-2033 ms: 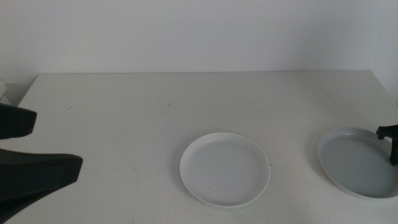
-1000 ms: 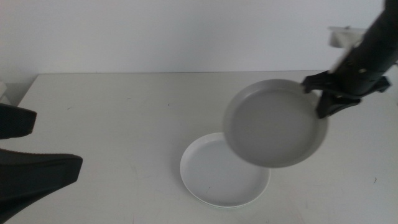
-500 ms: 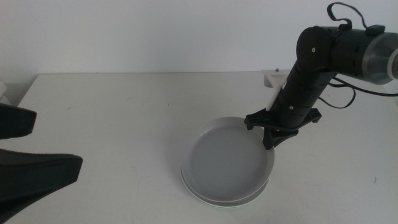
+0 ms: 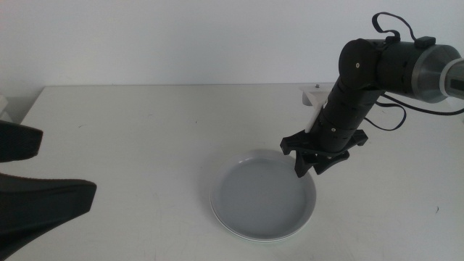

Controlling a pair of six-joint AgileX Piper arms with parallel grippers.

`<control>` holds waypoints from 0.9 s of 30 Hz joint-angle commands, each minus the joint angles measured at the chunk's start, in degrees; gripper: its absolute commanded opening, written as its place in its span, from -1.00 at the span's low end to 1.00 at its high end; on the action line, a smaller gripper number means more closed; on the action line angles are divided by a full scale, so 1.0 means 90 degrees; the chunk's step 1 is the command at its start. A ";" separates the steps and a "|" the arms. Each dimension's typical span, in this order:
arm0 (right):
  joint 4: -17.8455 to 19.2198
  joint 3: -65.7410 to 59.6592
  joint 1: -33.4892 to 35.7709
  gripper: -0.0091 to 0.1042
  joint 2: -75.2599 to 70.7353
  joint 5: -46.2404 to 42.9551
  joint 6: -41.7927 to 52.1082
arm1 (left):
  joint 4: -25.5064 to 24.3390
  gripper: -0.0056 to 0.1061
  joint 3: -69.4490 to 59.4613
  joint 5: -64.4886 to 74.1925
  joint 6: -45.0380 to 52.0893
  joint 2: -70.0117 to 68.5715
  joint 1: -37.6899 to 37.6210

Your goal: Stack the three bowls on top of each other.

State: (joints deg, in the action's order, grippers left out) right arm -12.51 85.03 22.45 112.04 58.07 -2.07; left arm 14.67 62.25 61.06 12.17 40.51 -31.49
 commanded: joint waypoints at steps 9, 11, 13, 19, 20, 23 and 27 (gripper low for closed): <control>-0.0014 0.0286 -0.0076 0.47 -0.0670 0.0328 0.0149 | -0.0153 0.98 0.0169 -0.0897 -0.0081 0.0026 0.0011; -0.0003 0.0397 -0.0217 0.46 -0.0884 0.0525 0.0230 | -0.0354 0.98 0.0189 -0.1076 -0.0401 0.0083 0.0011; -0.0012 0.0536 -0.0410 0.44 -0.1096 0.0724 0.0305 | -0.1022 0.98 0.0197 -0.1104 -0.1026 0.0289 0.0011; -0.0377 0.0631 -0.1153 0.36 -0.1796 0.0854 0.0717 | -0.3695 0.98 0.0253 -0.1284 -0.3123 0.1310 0.0011; -0.0434 0.0631 -0.1266 0.36 -0.1889 0.0860 0.0845 | -0.4024 0.98 0.0304 -0.1284 -0.3334 0.1453 0.0011; -0.0427 0.0631 -0.1581 0.34 -0.2089 0.0813 0.0970 | -0.4579 0.98 0.0566 -0.1278 -0.3720 0.1940 0.0016; -0.0460 0.0480 -0.2035 0.34 -0.2241 0.0627 0.1001 | -0.4571 0.98 0.0896 -0.1297 -0.3677 0.2504 0.0476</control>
State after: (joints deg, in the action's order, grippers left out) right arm -15.73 88.61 5.77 95.16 65.87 6.04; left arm -24.50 67.58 52.38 -19.89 62.36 -28.93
